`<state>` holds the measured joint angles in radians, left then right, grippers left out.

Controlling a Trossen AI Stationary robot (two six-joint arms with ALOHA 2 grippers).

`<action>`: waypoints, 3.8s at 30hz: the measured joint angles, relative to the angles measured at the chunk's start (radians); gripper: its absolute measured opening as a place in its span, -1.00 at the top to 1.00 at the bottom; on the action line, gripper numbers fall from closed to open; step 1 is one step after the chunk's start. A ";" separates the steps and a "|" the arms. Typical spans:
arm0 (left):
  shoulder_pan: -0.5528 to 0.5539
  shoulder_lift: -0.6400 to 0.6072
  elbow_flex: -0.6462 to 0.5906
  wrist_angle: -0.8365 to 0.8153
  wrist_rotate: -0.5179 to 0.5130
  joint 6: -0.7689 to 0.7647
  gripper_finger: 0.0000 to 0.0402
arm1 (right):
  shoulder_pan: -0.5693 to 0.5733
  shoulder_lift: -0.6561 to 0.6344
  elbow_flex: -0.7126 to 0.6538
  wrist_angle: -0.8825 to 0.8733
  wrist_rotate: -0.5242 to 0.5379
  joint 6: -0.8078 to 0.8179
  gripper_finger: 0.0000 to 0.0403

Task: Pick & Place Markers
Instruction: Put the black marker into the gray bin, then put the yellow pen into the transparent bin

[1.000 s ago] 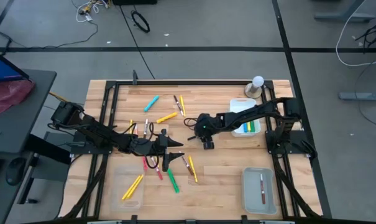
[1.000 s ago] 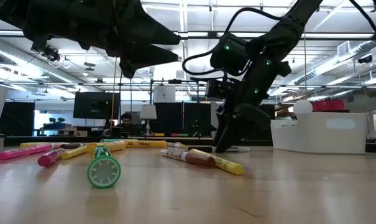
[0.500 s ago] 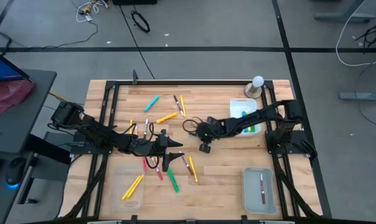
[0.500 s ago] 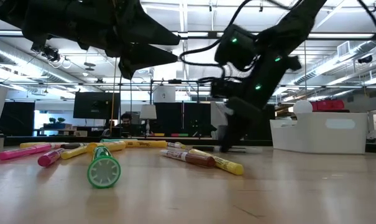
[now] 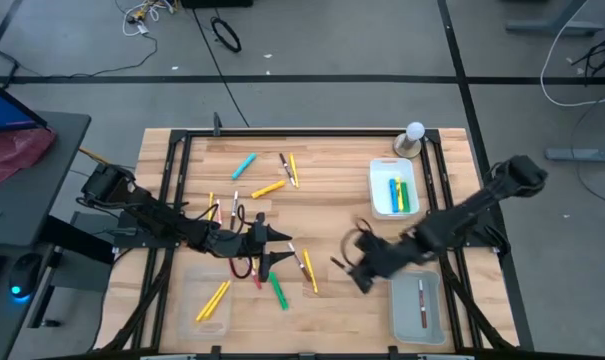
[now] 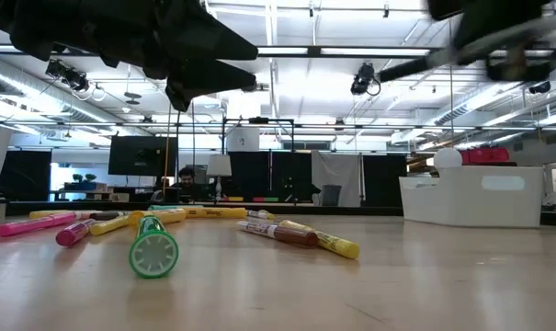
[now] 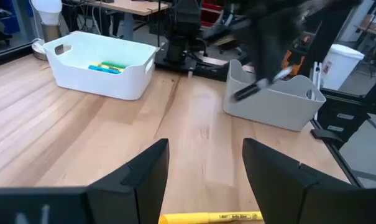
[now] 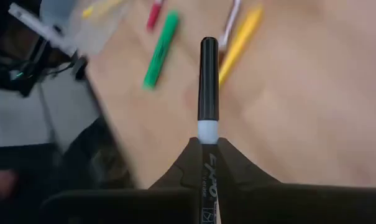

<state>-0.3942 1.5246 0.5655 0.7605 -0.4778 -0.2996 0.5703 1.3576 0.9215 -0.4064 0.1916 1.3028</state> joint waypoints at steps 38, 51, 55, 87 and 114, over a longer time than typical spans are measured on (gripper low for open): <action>-0.002 0.000 0.000 -0.014 0.000 0.007 -0.05 | 0.321 0.132 0.000 -0.563 -0.428 0.993 0.69; -0.002 0.000 0.000 -0.013 0.000 -0.003 -0.05 | 0.326 0.036 0.000 -0.512 -0.293 0.853 0.32; -0.002 0.000 0.000 -0.012 0.000 -0.004 -0.05 | 0.326 -0.062 0.000 -0.448 -0.244 0.815 0.30; -0.042 -0.103 -0.001 -0.415 -0.147 -0.348 -0.05 | -0.242 0.452 0.002 0.495 0.189 -0.599 -0.05; -0.046 -0.111 0.000 -0.417 -0.203 -0.317 -0.05 | -0.235 0.579 0.002 0.520 0.274 -0.784 0.18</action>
<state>-0.4406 1.4132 0.5652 0.3436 -0.6811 -0.6163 0.3354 1.9365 0.9235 0.1136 0.4651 0.5193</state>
